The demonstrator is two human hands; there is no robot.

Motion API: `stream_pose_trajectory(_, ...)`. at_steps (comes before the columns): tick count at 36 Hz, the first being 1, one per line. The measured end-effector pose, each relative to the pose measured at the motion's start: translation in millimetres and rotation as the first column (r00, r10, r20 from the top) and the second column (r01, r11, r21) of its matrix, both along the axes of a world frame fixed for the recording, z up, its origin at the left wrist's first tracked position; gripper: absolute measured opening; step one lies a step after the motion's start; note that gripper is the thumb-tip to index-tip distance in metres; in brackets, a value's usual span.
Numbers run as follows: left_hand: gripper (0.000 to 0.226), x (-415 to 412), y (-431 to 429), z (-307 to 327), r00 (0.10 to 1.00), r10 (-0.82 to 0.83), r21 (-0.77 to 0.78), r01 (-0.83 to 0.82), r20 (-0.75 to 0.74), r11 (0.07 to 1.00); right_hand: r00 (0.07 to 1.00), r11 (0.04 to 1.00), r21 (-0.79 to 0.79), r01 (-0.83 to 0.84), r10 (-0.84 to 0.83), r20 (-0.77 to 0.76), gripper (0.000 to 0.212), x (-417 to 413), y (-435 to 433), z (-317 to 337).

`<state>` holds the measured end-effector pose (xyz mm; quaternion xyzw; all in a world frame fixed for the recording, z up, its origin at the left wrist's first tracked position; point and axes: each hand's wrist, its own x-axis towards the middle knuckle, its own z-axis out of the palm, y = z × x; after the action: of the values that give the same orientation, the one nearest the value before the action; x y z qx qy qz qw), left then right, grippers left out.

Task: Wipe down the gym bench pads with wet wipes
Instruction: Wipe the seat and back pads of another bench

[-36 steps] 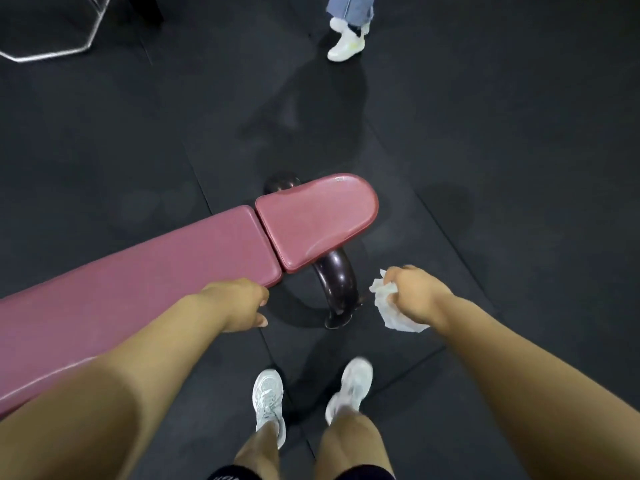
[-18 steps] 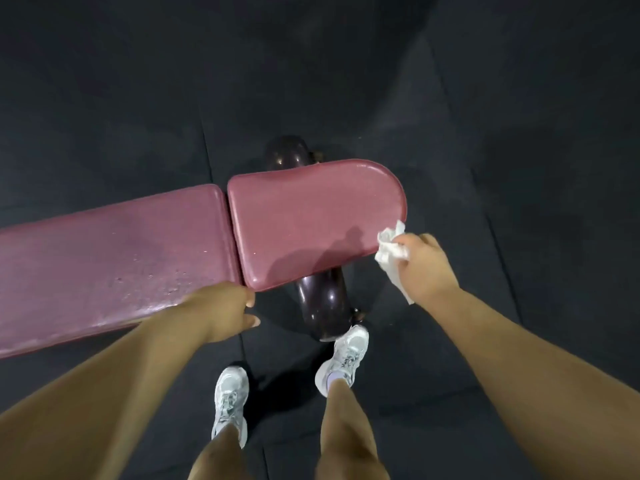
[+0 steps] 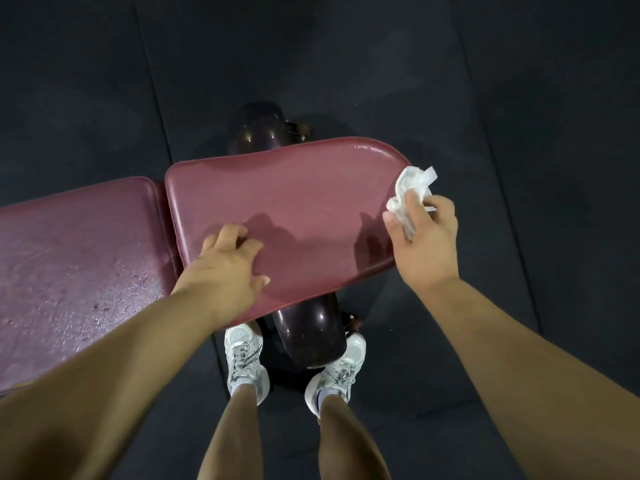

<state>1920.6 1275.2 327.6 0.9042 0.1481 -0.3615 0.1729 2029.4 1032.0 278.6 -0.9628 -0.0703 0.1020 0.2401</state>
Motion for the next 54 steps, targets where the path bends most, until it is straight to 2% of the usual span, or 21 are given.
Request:
stream_pose_trajectory(4, 0.076, 7.0, 10.7, -10.5, 0.996, 0.007, 0.045, -0.012, 0.09, 0.999, 0.995, 0.995, 0.055, 0.083, -0.086, 0.055, 0.032, -3.2, 8.2, -8.4)
stream_pose_trajectory(8, 0.089, 15.1, 17.1, -16.5, 0.999, -0.017, 0.078, 0.013, 0.049, 0.997, 0.989, 0.987, 0.1, 0.127, -0.134, 0.065, 0.027, -33.9, 39.5, -9.4)
stream_pose_trajectory(11, 0.089, 17.5, 20.2, -16.4, 0.998, -0.057, 0.097, 0.053, 0.03, 0.994, 0.983, 0.971, 0.166, -0.17, 0.156, 0.095, 0.031, -73.5, 65.8, -13.3)
stream_pose_trajectory(14, 0.089, 18.9, 26.4, -16.6, 0.995, -0.1, 0.103, 0.097, 0.025, 0.99, 0.887, 0.872, 0.162, -0.462, 0.453, 0.094, 0.046, -100.6, 74.4, -16.2)
stream_pose_trajectory(16, 0.09, 19.4, 31.2, -15.7, 0.993, -0.118, 0.1, 0.115, 0.024, 0.988, 0.836, 0.822, 0.16, -0.547, 0.544, 0.064, 0.046, -96.4, 68.5, -14.9)
stream_pose_trajectory(17, 0.09, 19.3, 33.1, -15.0, 0.991, -0.128, 0.098, 0.125, 0.026, 0.987, 0.825, 0.813, 0.159, -0.561, 0.564, 0.029, 0.035, -87.9, 62.8, -13.9)
stream_pose_trajectory(19, 0.09, 19.0, 34.7, -13.9, 0.989, -0.145, 0.098, 0.142, 0.03, 0.985, 0.856, 0.843, 0.175, -0.509, 0.517, 0.002, 0.015, -64.8, 47.4, -17.2)
stream_pose_trajectory(21, 0.09, 19.9, 34.1, -13.4, 0.988, -0.155, 0.105, 0.152, 0.024, 0.983, 0.952, 0.949, 0.07, -0.306, 0.303, 0.05, 0.007, -32.2, 32.8, -8.8)
stream_pose_trajectory(23, 0.088, 21.2, 32.4, -13.9, 0.989, -0.15, 0.104, 0.147, 0.018, 0.984, 0.998, 1.0, -0.018, 0.0, 0.001, 0.061, 0.009, -1.3, 20.3, -3.6)
stream_pose_trajectory(25, 0.088, 23.6, 31.5, -14.0, 0.989, -0.146, 0.099, 0.143, 0.02, 0.985, 0.99, 0.988, -0.076, 0.133, -0.13, 0.046, 0.022, 19.4, 17.1, -2.6)
stream_pose_trajectory(30, 0.089, 25.3, 34.5, -12.7, 0.987, -0.158, 0.095, 0.156, 0.02, 0.983, 0.975, 0.976, 0.023, 0.217, -0.218, 0.037, 0.039, 6.0, 50.6, -8.4)
stream_pose_trajectory(32, 0.089, 24.2, 36.1, -12.4, 0.987, -0.16, 0.084, 0.156, 0.034, 0.984, 0.999, 0.995, 0.093, 0.04, -0.044, 0.031, 0.04, -15.3, 67.6, -11.3)
stream_pose_trajectory(34, 0.088, 23.0, 39.1, -12.6, 0.988, -0.148, 0.062, 0.145, 0.051, 0.987, 0.967, 0.962, 0.11, -0.251, 0.243, 0.081, 0.037, -39.8, 77.5, -14.1)
stream_pose_trajectory(37, 0.086, 21.5, 46.8, -12.1, 0.986, -0.148, 0.043, 0.146, 0.071, 0.988, 0.779, 0.781, 0.063, -0.621, 0.606, 0.161, 0.033, -57.5, 76.4, -19.9)
stream_pose_trajectory(39, 0.085, 20.6, 53.4, -11.5, 0.987, -0.139, 0.024, 0.138, 0.086, 0.99, 0.712, 0.717, 0.01, -0.697, 0.689, 0.137, 0.035, -43.4, 68.1, -26.3)
stream_pose_trajectory(41, 0.085, 19.8, 58.1, -11.2, 0.986, -0.14, 0.01, 0.139, 0.095, 0.99, 0.841, 0.841, 0.038, -0.54, 0.538, 0.059, 0.015, -10.8, 58.8, -24.1)
stream_pose_trajectory(43, 0.085, 19.6, 59.2, -11.5, 0.984, -0.155, 0.007, 0.155, 0.093, 0.988, 0.967, 0.971, 0.0, -0.238, 0.237, 0.087, 0.021, 24.1, 49.1, -16.7)
stream_pose_trajectory(45, 0.085, 20.2, 58.5, -12.8, 0.984, -0.154, -0.004, 0.155, 0.093, 0.988, 0.992, 0.995, -0.094, 0.017, -0.005, 0.123, 0.027, 49.7, 42.1, -10.8)
stream_pose_trajectory(47, 0.085, 20.6, 58.6, -14.1, 0.984, -0.144, -0.015, 0.146, 0.101, 0.989, 0.979, 0.983, -0.087, 0.164, -0.151, 0.139, 0.034, 62.6, 47.4, -10.9)
stream_pose_trajectory(51, 0.082, 18.5, 64.4, -16.4, 0.987, -0.101, -0.048, 0.108, 0.129, 0.993, 0.963, 0.974, -0.046, 0.221, -0.21, 0.172, 0.033, 47.6, 92.8, -15.8)
stream_pose_trajectory(54, 0.084, 14.6, 73.0, -16.2, 0.989, -0.016, -0.026, 0.02, 0.145, 0.999, 0.988, 0.998, 0.065, -0.014, 0.004, 0.152, 0.045, 13.7, 122.7, -18.8)
